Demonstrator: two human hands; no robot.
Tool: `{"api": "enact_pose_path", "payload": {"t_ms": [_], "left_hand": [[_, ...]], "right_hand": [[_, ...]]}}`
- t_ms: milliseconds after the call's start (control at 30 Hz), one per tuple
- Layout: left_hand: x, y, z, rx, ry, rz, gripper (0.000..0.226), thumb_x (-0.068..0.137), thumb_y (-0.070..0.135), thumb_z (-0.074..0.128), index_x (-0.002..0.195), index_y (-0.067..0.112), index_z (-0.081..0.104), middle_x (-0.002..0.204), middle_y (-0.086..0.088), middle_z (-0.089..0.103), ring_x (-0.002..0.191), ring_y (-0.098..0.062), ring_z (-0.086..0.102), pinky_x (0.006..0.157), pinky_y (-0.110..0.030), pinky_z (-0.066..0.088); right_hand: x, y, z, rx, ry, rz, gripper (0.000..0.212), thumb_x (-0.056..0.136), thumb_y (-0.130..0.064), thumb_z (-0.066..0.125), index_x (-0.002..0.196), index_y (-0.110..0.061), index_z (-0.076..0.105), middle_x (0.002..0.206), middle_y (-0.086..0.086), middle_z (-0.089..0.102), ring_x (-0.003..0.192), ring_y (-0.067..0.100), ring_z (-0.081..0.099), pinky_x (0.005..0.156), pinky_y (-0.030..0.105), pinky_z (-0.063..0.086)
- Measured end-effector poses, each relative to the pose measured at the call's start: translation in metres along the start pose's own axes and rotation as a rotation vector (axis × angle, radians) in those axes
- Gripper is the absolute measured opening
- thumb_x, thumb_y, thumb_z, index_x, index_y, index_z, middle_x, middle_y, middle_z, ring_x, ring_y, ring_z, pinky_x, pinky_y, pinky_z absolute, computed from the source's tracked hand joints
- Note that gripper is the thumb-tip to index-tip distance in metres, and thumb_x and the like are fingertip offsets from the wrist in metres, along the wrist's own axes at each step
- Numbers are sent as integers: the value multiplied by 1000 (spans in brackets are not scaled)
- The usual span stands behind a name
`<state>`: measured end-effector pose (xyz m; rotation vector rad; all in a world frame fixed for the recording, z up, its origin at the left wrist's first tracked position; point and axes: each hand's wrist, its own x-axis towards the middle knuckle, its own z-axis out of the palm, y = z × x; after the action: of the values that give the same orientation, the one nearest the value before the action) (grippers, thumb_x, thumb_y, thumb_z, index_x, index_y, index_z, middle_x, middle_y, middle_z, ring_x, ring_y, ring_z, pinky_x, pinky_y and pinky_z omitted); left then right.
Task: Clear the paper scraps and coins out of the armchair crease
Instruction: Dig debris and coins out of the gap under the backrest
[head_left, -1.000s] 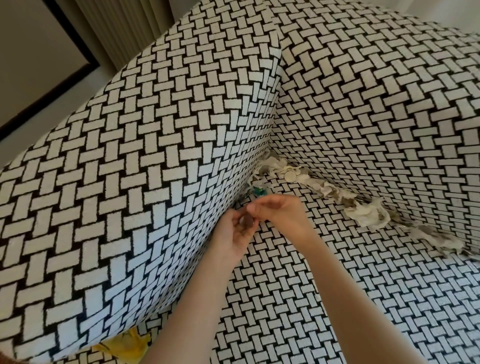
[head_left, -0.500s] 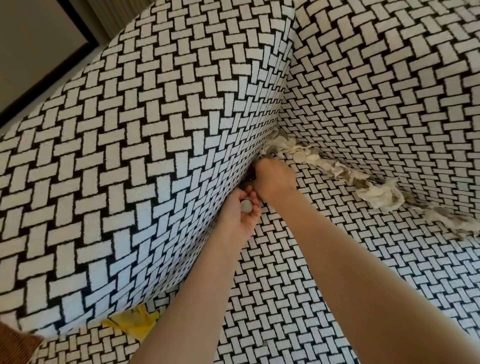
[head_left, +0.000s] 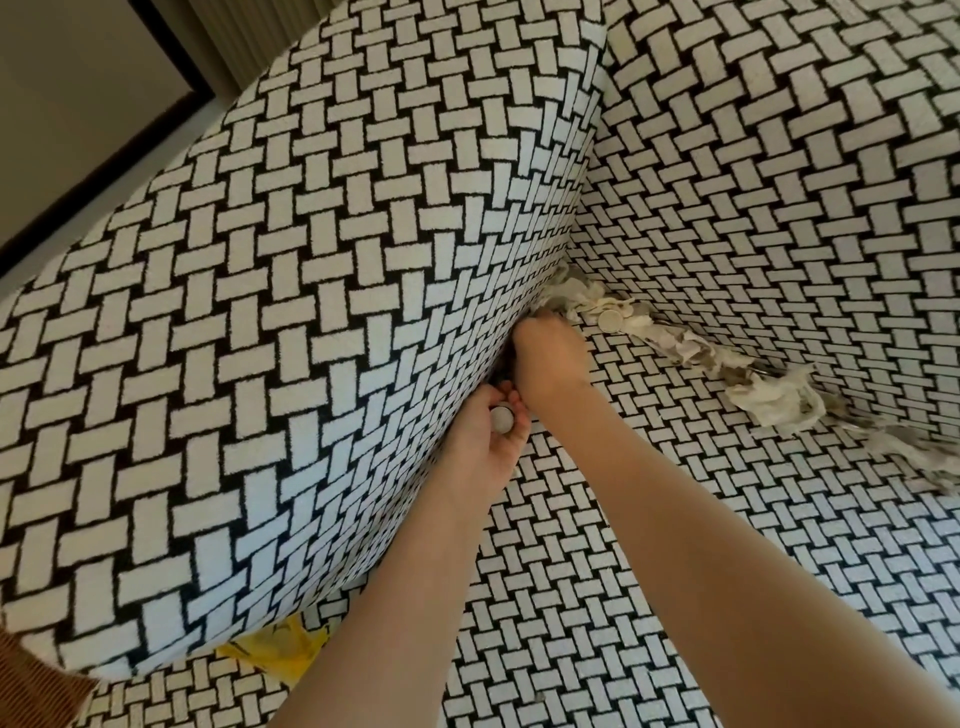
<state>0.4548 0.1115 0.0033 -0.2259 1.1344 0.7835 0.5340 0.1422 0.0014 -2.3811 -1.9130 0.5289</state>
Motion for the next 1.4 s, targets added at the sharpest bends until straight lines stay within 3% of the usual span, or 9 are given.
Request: {"api": "enact_pose_path", "payload": {"t_ms": [200, 333, 533, 633, 767, 933, 1067, 1167, 1400], "left_hand": [[-2, -5, 7, 47, 7, 36, 27, 88, -7, 31, 75, 2, 52, 77, -12, 55, 66, -15, 53, 44, -16, 52], [-1, -8, 7, 34, -12, 47, 35, 85, -11, 22, 76, 2, 53, 81, -12, 57, 67, -15, 53, 41, -12, 49], [-1, -11, 14, 75, -66, 60, 37, 85, -12, 20, 83, 0, 55, 86, -11, 60, 78, -17, 58, 60, -22, 55], [-3, -14, 21, 142, -66, 80, 28, 88, -5, 28, 81, 2, 54, 85, -10, 58, 75, -18, 55, 71, -24, 49], [-2, -13, 23, 156, -69, 69, 25, 91, 4, 32, 75, 4, 52, 72, -8, 56, 63, -15, 53, 59, -21, 44], [-1, -10, 26, 173, -79, 62, 27, 91, 3, 30, 74, 4, 51, 71, -10, 57, 64, -16, 56, 46, -18, 52], [2, -5, 21, 117, -27, 50, 23, 87, -3, 32, 76, 4, 51, 67, -5, 50, 53, -10, 46, 38, -13, 43], [2, -6, 19, 231, 15, 33, 25, 87, 1, 33, 70, 8, 51, 41, 3, 37, 36, -7, 38, 35, -12, 32], [7, -3, 23, 274, -5, -24, 28, 89, 3, 31, 68, 12, 47, 31, 7, 29, 23, -3, 29, 25, -10, 19]], "right_hand": [[-24, 35, 4, 634, 215, 99, 38, 83, 5, 53, 117, -11, 62, 110, 3, 67, 99, 13, 61, 80, 7, 38], [-40, 46, -2, 941, 166, 170, 40, 80, 6, 60, 115, -14, 62, 93, -2, 65, 85, 9, 59, 85, 25, 51], [-57, 55, -9, 1104, 63, 191, 46, 75, 7, 67, 109, -22, 58, 91, 3, 66, 77, 13, 61, 73, 23, 52], [-62, 51, -16, 1008, 34, 67, 46, 76, 9, 64, 113, -18, 58, 81, -12, 62, 75, 1, 60, 75, 17, 52], [-60, 44, -21, 853, -16, -40, 50, 72, 3, 68, 116, -21, 59, 84, -12, 65, 72, -11, 58, 71, 3, 46], [-56, 39, -24, 891, -2, -30, 35, 79, 0, 61, 108, -19, 64, 86, -11, 64, 74, -4, 61, 71, 6, 50], [-42, 41, -22, 903, 249, 108, 20, 86, 0, 55, 97, -9, 69, 85, -7, 66, 79, 12, 66, 75, 19, 55], [-20, 50, -19, 622, 262, 150, 24, 90, -3, 52, 109, -6, 67, 106, 4, 69, 89, 10, 61, 76, 1, 40], [6, 45, -4, 314, 66, 75, 23, 85, -15, 63, 106, -8, 68, 112, 12, 62, 100, 25, 58, 85, 30, 47]]}}
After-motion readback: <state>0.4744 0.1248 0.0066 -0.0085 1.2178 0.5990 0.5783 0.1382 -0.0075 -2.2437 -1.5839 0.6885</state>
